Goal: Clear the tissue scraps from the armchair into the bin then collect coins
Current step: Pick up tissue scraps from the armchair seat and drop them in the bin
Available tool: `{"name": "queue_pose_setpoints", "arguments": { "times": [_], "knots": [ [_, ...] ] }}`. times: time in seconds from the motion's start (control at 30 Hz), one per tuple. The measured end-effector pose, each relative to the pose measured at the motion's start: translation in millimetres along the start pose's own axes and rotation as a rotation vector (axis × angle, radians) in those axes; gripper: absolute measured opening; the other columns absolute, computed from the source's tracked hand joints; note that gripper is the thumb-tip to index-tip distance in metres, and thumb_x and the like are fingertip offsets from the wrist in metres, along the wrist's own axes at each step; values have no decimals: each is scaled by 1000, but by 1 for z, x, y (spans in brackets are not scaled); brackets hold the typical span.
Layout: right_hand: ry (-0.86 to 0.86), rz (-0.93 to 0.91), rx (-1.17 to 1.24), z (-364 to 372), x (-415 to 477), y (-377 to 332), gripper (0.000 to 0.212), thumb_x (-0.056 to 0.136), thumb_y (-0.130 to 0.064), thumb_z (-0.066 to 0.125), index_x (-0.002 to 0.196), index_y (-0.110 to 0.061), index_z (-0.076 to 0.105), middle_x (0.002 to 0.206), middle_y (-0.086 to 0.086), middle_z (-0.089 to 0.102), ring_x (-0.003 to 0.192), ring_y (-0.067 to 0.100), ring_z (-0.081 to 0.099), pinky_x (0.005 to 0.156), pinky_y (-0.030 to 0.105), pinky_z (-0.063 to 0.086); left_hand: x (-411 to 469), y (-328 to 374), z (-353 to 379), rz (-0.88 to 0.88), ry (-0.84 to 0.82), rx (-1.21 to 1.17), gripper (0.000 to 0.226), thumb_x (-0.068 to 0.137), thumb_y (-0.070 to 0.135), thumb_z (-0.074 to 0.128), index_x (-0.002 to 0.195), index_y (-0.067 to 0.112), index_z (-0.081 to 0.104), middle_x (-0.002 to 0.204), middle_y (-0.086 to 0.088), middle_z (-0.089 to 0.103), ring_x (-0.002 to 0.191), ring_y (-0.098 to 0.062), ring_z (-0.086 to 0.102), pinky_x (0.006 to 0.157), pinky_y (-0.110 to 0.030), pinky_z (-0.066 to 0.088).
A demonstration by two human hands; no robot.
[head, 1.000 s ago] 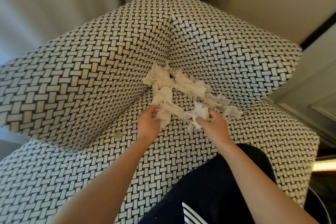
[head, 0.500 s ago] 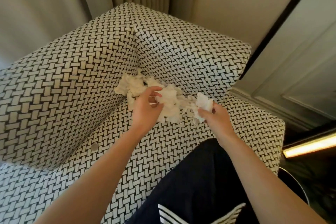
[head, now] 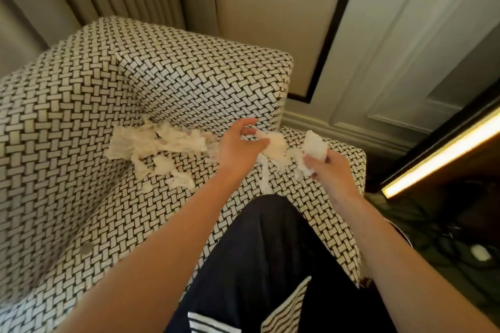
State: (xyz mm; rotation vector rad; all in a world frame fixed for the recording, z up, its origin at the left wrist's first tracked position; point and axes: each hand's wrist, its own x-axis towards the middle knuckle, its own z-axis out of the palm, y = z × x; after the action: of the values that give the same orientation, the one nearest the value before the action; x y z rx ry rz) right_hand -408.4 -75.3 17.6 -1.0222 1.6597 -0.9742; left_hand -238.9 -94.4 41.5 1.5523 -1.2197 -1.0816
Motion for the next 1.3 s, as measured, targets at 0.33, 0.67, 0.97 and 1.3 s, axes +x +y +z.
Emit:
{"name": "queue_pose_setpoints", "arguments": {
  "times": [0.33,0.67,0.97,1.3],
  "knots": [
    [203,106,121,-98,-5,48,30,90,-11,60,119,-15,59,100,-8,62,100,16,60,91,37,50,-10,15,114,-47,-233,-55,37,78,14,74,106,29,56,103,6,59,98,-15,61,89,-36,53],
    [442,327,283,-181,-16,107,32,90,-10,60,122,-13,57,117,0,56,108,20,56,85,31,50,-45,12,222,-106,-479,82,43,81,3,68,120,17,56,104,4,55,94,-7,52,60,-10,42],
    [489,543,693,-201,-25,149,25,90,-1,56,114,-6,56,117,12,59,100,22,58,78,30,48,-66,-8,256,-128,-699,187,45,85,14,65,129,17,51,120,1,59,105,-11,55,79,-17,43],
    [514,692,965,-191,-19,159,42,92,-9,57,133,-9,46,129,13,53,113,26,54,87,31,47,-61,-21,248,-189,-674,198,33,89,11,56,121,17,57,114,1,63,106,-12,58,77,-15,42]
  ]
}}
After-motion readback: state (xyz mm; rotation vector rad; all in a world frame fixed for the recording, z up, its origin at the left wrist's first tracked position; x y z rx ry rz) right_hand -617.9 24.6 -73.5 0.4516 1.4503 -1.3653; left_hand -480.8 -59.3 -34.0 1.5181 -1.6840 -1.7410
